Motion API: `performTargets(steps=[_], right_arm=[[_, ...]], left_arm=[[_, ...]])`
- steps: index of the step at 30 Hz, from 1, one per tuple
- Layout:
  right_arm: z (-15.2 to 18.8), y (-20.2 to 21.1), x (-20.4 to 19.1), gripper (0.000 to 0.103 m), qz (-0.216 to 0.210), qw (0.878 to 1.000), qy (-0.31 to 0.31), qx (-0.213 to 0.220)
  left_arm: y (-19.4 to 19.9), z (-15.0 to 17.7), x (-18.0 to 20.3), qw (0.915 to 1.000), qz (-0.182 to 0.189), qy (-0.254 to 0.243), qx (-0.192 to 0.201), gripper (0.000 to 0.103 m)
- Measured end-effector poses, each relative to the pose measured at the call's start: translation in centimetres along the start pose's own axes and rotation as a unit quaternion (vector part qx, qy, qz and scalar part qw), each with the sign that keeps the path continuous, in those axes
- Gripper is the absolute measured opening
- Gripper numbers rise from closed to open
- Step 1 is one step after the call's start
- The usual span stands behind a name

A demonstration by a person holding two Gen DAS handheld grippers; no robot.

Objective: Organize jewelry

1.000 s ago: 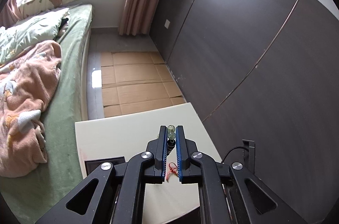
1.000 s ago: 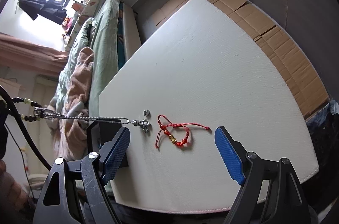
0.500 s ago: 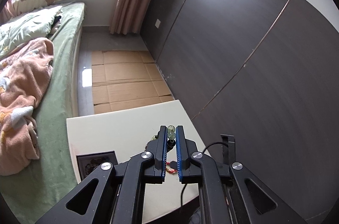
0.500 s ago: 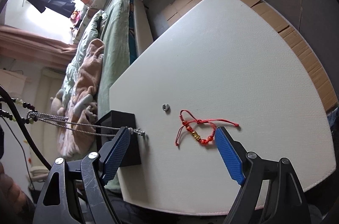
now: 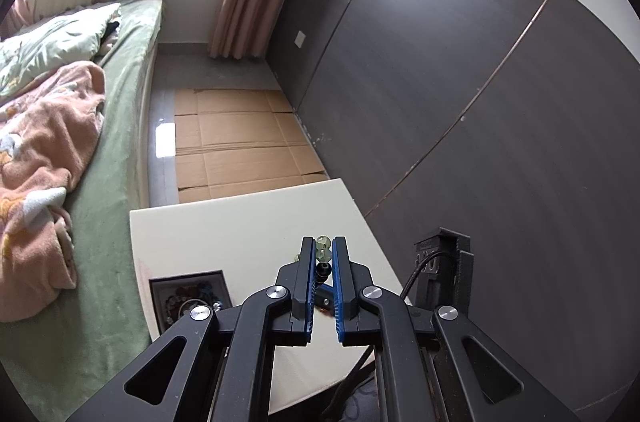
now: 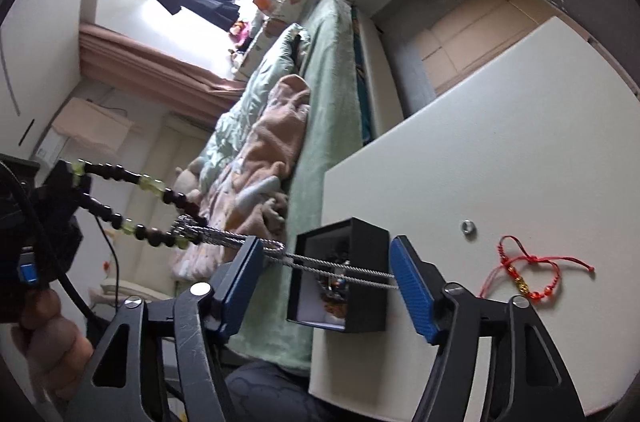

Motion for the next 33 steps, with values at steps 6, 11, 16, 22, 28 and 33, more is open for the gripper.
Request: performTargets(steps=[6,11,16,22,28,33], right_arm=[[0.1,-1.6,-1.1,0.006,-0.020,1.000,0.013,-0.006],[0.5,-2.9,-1.6,0.006,0.011,0.999,0.024,-0.032],[1.2,-4.8,-1.5,0.055,0.064,0.995,0.043,-0.061],[2.6,-8.4,-3.5,0.055,0.101,0.985,0.109,-0.090],[1.9,-8.7,-2.9,0.005,0.087,0.989,0.093,-0.068],[1.6,-6.8,-2.6,0.005,0.078,0.993,0.074,-0.038]], left_arm=[[0.7,0.2,-2.2,0.9998,-0.008,0.019,0.002,0.008],[2.7,0.0,-4.1,0.9990,-0.017,0.033,0.023,0.008],[4.2,-0.5,-4.8,0.9984,-0.016,0.038,0.039,0.008],[5.6,-0.7,-4.9,0.9980,-0.010,0.036,0.051,0.008],[7.5,-0.8,-7.2,0.9953,-0.031,0.053,0.074,0.008],[8.1,-0.9,-9.2,0.9936,-0.035,0.073,0.079,0.008]])
Point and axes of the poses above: each gripper's, at about its wrist camera, not at the fingertips, and y roughly against the way its jaws point, x to its right, z to its underside, the point moved 2 cm from there along -y, roughly the way its jaws point, and after that the axes turned 10 degrees about -z, right-handed, at the moved point
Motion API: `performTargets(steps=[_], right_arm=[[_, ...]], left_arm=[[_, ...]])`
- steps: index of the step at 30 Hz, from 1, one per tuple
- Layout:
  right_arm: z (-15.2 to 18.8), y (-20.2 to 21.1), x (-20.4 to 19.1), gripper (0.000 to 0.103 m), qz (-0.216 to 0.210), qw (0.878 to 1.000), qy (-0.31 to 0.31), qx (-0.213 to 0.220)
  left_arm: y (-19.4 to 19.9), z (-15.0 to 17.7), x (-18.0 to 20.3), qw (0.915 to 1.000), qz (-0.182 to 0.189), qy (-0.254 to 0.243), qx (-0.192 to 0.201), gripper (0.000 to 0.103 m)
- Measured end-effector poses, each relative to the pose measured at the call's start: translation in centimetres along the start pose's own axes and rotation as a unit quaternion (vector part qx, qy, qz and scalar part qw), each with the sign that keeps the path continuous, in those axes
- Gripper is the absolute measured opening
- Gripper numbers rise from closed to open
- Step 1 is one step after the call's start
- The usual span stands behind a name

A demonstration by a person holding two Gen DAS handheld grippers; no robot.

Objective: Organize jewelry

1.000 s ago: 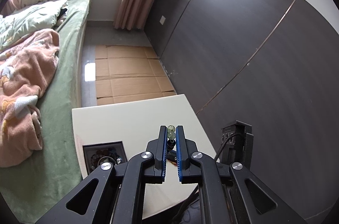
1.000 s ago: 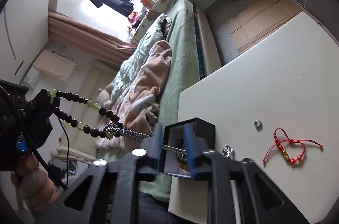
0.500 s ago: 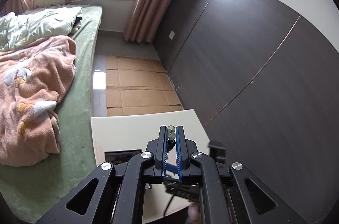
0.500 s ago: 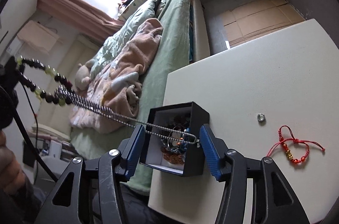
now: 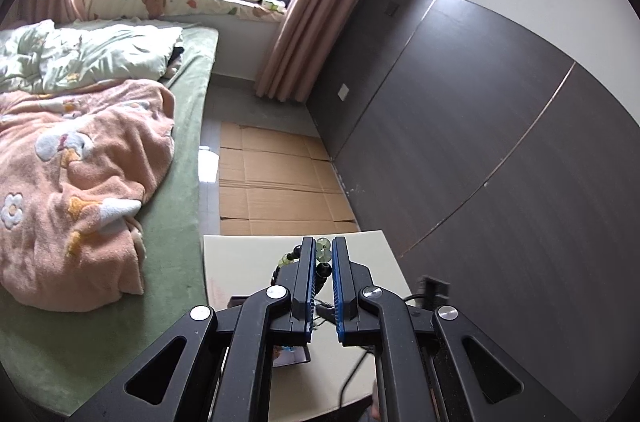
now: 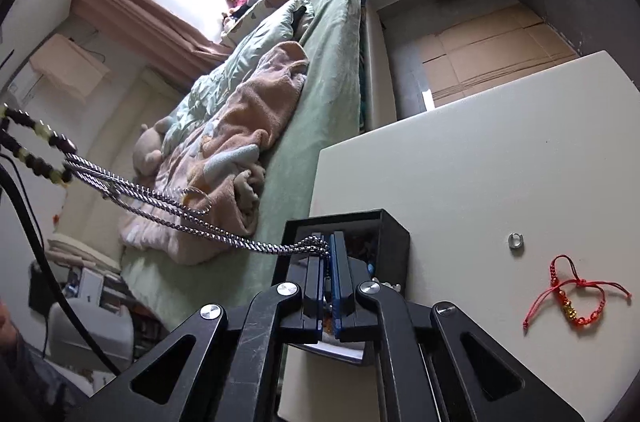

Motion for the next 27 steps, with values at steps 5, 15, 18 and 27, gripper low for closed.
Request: performTargets(steps=[5,15,18,27], right_arm=[[-0.8,2.0,-1.3,0.005,-0.058,0.998,-0.007,0.038],[-1.4,2.7,-4.5,0.005,-0.135,0.989,0.015,0.064],[-1.1,1.8,-5.0,0.005,-0.138,0.989,0.018,0.054],[-0.4,-2.2,-3.8,0.005,-0.089,0.996,-0.003,-0.010]], left_arm=[[-0.7,0.4,-0.9,0.9999,-0.010,0.006,-0.006,0.008],[-4.4,2.0,-2.3,0.9987,-0.016,0.015,-0.047,0.008],[-5.8,2.7,-2.2,0.9979,-0.013,0.014,-0.062,0.008],[-9.0,4.2,-2.9,0.9950,-0.018,0.023,-0.096,0.008]])
Point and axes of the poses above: each gripper's, at about its wrist camera, not at the fingertips, and y roughly against the way its jaws point, x to its right, z to its underside, the point moved 2 cm from there along -y, roughly the way its jaws point, and after that the axes turned 10 degrees about -z, right-handed, at the moved point
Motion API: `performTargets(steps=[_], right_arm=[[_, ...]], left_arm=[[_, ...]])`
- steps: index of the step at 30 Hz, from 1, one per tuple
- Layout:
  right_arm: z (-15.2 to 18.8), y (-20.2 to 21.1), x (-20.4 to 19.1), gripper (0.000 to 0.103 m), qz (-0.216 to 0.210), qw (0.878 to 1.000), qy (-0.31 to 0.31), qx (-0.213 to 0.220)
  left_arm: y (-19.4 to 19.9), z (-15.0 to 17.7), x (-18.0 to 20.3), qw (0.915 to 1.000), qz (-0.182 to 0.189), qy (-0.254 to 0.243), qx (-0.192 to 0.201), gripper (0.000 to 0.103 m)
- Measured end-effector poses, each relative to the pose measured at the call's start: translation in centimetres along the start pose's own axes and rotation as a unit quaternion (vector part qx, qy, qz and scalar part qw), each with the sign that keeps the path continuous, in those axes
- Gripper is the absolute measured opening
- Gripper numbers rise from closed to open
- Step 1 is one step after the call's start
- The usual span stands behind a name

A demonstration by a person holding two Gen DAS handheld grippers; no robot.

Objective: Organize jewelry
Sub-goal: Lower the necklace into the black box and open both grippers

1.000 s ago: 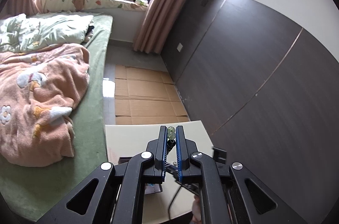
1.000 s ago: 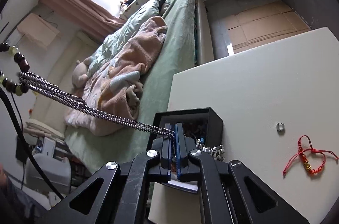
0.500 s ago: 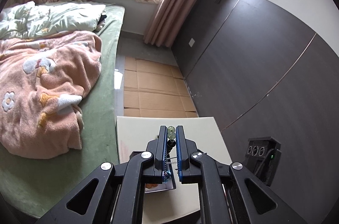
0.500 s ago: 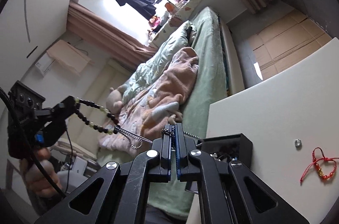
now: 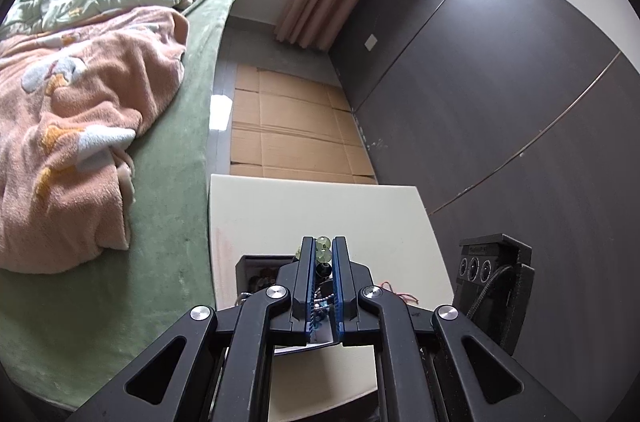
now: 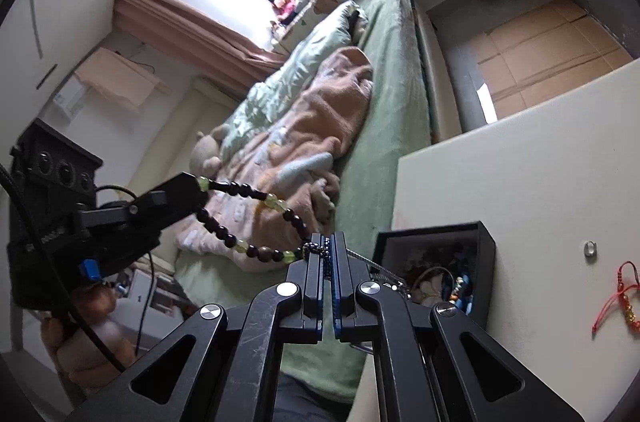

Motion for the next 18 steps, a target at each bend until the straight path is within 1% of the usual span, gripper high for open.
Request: performTargets(steps=[2,3,4,5,6,7,8,10,13,14,17,18], right_arm=[[0.3,-0.5,1.0,0.006,0.018,1.000,-0.016,-0.016],[0.4,-0.5,1.5,0.006,0.027,0.999,-0.022,-0.018],[0.4,-0.4,1.8,0.009,0.035,0.999,-0.026,-0.018],[0.4,-0.2,2.2,0.015,0.043,0.998,-0.031,-0.020],[0.4,0.0,2.5,0.036,0.048,0.998,-0.036,-0.021],[0.4,0.4,2.8,0.054,0.049,0.998,-0.042,-0.017],[0.4,0.8,3.0,0.057,0.051,0.998,-0.044,-0.008],[0.5,1.9,3.2,0.057,0.059,0.997,-0.043,0.008],[0.3,3.1,3.6,0.057,0.061,0.997,-0.047,0.017],[0.3,3.6,3.8,0.057,0.068,0.996,-0.047,0.021],[0.4,4.5,4.6,0.057,0.085,0.995,-0.053,0.022],[0.4,4.7,4.8,0.057,0.088,0.994,-0.056,0.021]], left_arm=[[-0.7,0.2,-0.2,1.0000,-0.002,0.002,-0.007,0.008],[-1.2,0.5,-0.3,0.9999,-0.002,0.003,-0.014,0.008],[-1.6,0.7,-0.3,0.9998,-0.003,0.003,-0.020,0.008],[-1.9,0.8,-0.3,0.9997,-0.005,0.004,-0.023,0.008],[-2.3,1.0,-0.3,0.9996,-0.007,0.004,-0.028,0.008],[-2.8,1.3,-0.3,0.9994,-0.008,0.003,-0.033,0.008],[-3.3,1.6,-0.2,0.9992,-0.008,0.003,-0.039,0.008],[-4.2,2.0,-0.3,0.9986,-0.010,0.006,-0.051,0.008],[-5.5,2.5,-0.4,0.9976,-0.012,0.007,-0.068,0.008],[-6.0,2.7,-0.4,0.9968,-0.015,0.004,-0.078,0.008],[-6.6,3.0,-1.0,0.9957,-0.021,0.002,-0.090,0.009],[-6.7,3.1,-1.2,0.9956,-0.022,0.004,-0.090,0.015]])
Point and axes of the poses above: each gripper's, at about its wrist camera, not at the fingertips, and y roughly against the way its jaws point, x to its right, z to its underside, the point moved 2 cm from there along -y, roughly the way its jaws point, and after that the axes turned 10 degrees about -z, right-handed, at the moved point
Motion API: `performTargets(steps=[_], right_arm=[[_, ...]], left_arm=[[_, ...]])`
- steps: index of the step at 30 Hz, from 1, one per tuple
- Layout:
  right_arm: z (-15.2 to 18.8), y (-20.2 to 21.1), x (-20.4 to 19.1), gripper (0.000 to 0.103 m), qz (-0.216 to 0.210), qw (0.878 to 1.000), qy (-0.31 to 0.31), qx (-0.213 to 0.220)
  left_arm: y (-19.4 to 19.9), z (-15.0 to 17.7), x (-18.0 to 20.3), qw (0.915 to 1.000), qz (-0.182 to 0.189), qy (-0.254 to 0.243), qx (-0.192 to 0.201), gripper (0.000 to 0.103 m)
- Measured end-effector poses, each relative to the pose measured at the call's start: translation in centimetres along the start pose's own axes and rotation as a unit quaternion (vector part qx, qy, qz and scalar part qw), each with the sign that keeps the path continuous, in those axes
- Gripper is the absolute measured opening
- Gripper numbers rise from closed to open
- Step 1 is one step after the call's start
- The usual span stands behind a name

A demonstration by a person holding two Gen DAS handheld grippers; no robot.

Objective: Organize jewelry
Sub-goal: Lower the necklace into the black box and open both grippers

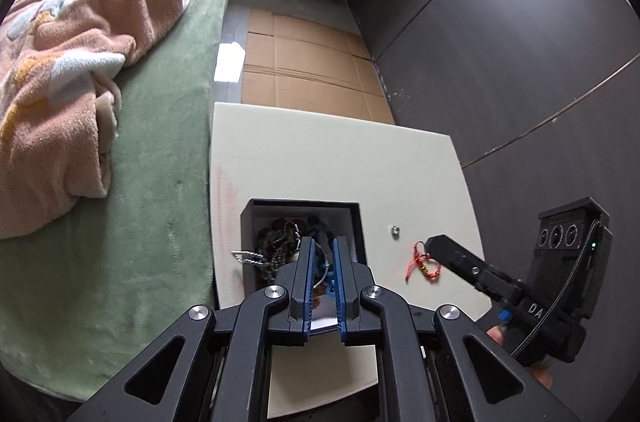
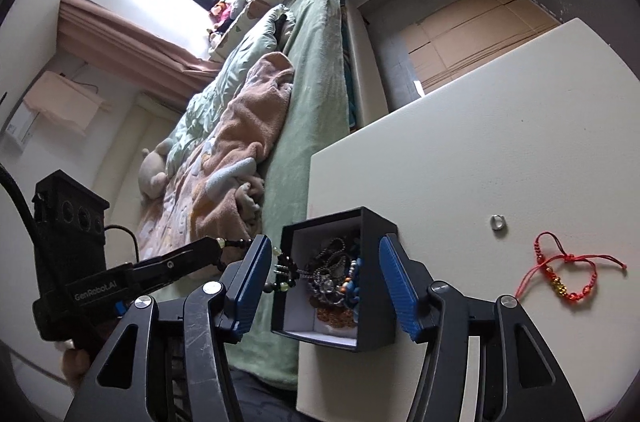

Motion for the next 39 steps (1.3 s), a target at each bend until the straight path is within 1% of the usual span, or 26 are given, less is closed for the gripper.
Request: performTargets(steps=[1,2,3,4,5,7,10,13,16,20,23,26,27,29,32,34,35,36,39], right_arm=[[0.0,0.1,0.3,0.057,0.004,1.000,-0.002,-0.001],[0.0,0.3,0.5,0.057,0.008,1.000,-0.003,-0.002],[0.0,0.5,0.6,0.057,0.011,1.000,-0.003,-0.002],[0.0,0.6,0.7,0.057,0.013,1.000,-0.002,-0.002],[0.0,0.8,0.8,0.057,0.014,1.000,0.000,-0.002],[0.0,1.1,1.0,0.057,0.018,1.000,0.002,-0.003],[0.1,1.5,1.3,0.057,0.024,1.000,0.002,-0.004],[0.0,1.8,1.5,0.057,0.031,1.000,0.000,-0.002],[0.0,2.0,1.9,0.057,0.037,0.999,-0.003,0.000],[0.0,1.8,2.2,0.057,0.047,0.999,-0.008,0.000],[0.0,1.6,2.5,0.057,0.052,0.999,-0.010,-0.003],[0.1,1.6,2.6,0.057,0.054,0.998,-0.011,-0.006],[0.1,1.6,2.7,0.057,0.055,0.998,-0.012,-0.007],[0.1,1.5,2.8,0.057,0.056,0.998,-0.014,-0.010],[0.1,1.3,3.0,0.057,0.059,0.998,-0.018,-0.015],[0.2,1.3,3.1,0.057,0.059,0.998,-0.019,-0.018],[0.2,1.2,3.1,0.057,0.059,0.998,-0.020,-0.018],[0.3,1.2,3.1,0.057,0.060,0.998,-0.020,-0.019],[0.3,1.2,3.2,0.057,0.062,0.998,-0.022,-0.020]], left_arm=[[0.0,0.1,-0.5,1.0000,0.000,0.005,0.001,0.030],[0.0,0.1,-0.9,0.9999,0.002,0.010,0.003,0.039],[0.2,0.2,-1.3,0.9998,0.002,0.017,0.009,0.052],[0.3,0.2,-1.8,0.9996,0.001,0.023,0.016,0.054],[0.3,0.2,-2.1,0.9995,-0.003,0.026,0.019,0.054],[-0.2,0.4,-3.2,0.9993,-0.010,0.034,0.012,0.054],[-1.5,0.5,-4.3,0.9987,-0.008,0.051,-0.002,0.054],[-2.8,0.5,-4.7,0.9983,0.002,0.058,-0.005,0.054],[-4.2,0.2,-4.7,0.9984,0.017,0.055,-0.001,0.054],[-6.1,-0.1,-4.2,0.9988,0.019,0.044,-0.012,0.054],[-7.0,0.5,-3.5,0.9990,0.019,0.030,-0.028,0.054],[-7.4,1.2,-3.4,0.9982,0.031,0.026,-0.044,0.054],[-7.4,1.5,-3.4,0.9981,0.030,0.024,-0.048,0.054],[-7.2,1.9,-3.4,0.9980,0.031,0.021,-0.051,0.050],[-6.7,2.4,-3.5,0.9982,0.024,0.016,-0.053,0.036],[-6.3,2.4,-3.7,0.9989,0.007,0.011,-0.045,0.020],[-6.2,2.4,-3.9,0.9991,0.000,0.011,-0.042,0.017],[-6.1,2.3,-4.1,0.9991,-0.001,0.013,-0.041,0.014],[-5.8,2.0,-4.3,0.9991,0.000,0.018,-0.038,0.013]])
Point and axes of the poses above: each gripper's, at about its wrist camera, not at the fingertips, and y roughly against the way its jaws point, x to its right, z to its underside, the point moved 2 cm from there along -y, roughly the way its jaws point, and after that the axes turned 10 degrees about -z, right-handed, at the moved point
